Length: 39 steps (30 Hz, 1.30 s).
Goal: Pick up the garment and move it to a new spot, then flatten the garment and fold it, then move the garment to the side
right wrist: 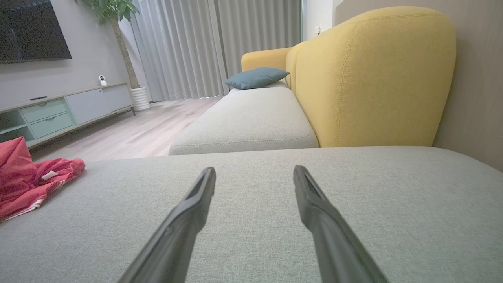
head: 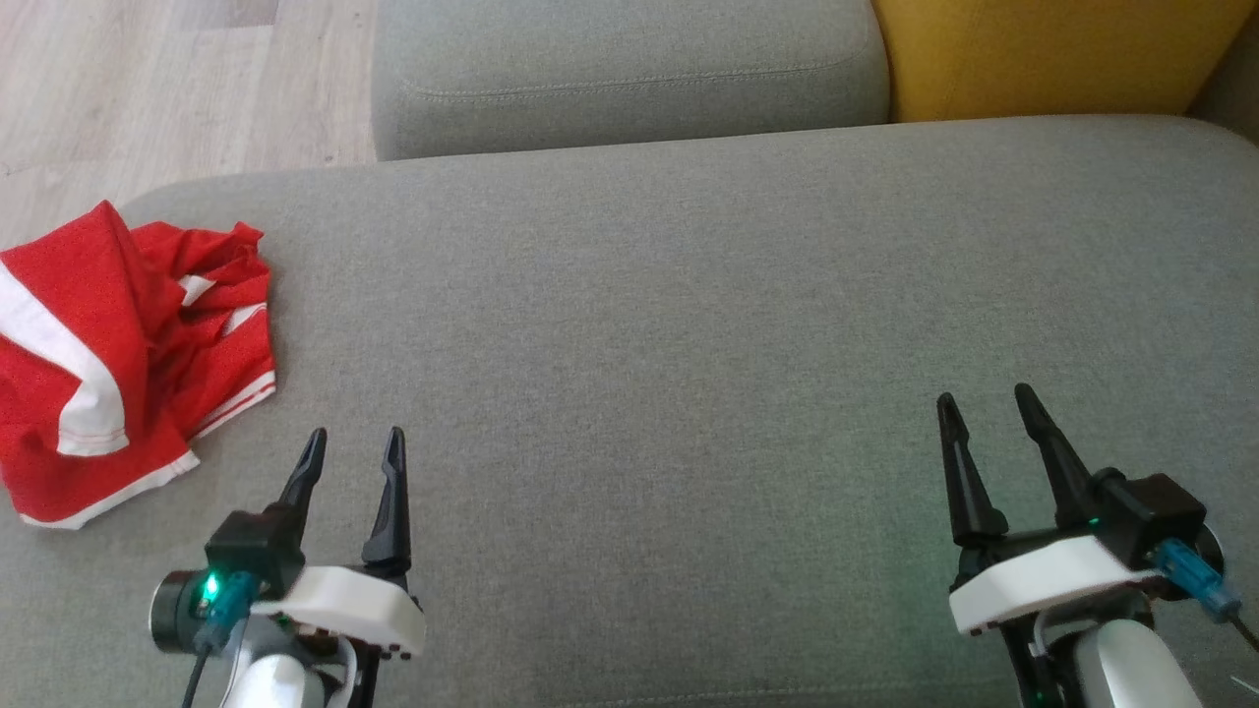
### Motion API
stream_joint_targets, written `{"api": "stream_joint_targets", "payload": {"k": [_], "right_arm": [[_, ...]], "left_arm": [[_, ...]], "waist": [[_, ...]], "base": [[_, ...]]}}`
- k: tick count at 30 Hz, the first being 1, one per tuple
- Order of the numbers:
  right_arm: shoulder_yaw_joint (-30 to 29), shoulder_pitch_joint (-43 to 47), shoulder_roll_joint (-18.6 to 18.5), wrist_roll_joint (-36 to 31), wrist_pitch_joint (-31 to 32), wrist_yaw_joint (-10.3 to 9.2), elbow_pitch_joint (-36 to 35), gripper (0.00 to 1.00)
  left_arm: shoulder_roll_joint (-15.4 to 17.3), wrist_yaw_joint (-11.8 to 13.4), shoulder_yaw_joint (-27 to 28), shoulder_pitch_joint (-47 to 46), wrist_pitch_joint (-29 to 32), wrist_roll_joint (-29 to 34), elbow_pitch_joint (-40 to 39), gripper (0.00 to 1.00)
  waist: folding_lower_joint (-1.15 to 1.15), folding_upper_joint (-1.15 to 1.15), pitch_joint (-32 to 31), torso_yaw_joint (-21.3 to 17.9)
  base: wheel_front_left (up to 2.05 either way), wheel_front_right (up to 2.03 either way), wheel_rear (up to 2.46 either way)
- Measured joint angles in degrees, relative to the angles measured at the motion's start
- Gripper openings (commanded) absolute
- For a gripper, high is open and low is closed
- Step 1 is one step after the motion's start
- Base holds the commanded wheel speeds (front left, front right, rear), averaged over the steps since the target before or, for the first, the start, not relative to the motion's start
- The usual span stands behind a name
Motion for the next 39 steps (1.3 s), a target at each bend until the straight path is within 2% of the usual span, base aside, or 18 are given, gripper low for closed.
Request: {"api": "stream_joint_targets", "payload": {"k": [17,25,31,39], "right_arm": [[-1.29,0.07,0.49,0.52,0.04,0.0,0.57,1.0],[-1.75,0.08,0.49,0.51,0.86,0.0,0.34,1.0],[-1.99,0.24,0.52,0.52,3.01,0.0,-0.69,1.0],[-1.49,0.48,0.62,0.52,5.33,0.0,-2.75,1.0]], "left_arm": [[-0.12,0.04,0.02,0.0,0.0,-0.08,0.26,1.0],[-0.19,0.12,0.38,-0.06,0.0,-0.08,0.11,1.0],[-0.13,0.56,1.63,-0.68,0.0,0.02,-0.88,1.0],[0.12,0.77,3.43,-1.79,0.0,0.09,-1.65,1.0]], "waist": [[0.0,0.0,0.31,0.81],[0.0,0.0,0.59,2.64],[0.0,0.0,1.08,6.76],[0.0,0.0,1.46,14.94]], "base": [[0.0,0.0,0.0],[0.0,0.0,0.0],[0.0,0.0,0.0],[0.0,0.0,0.0]]}}
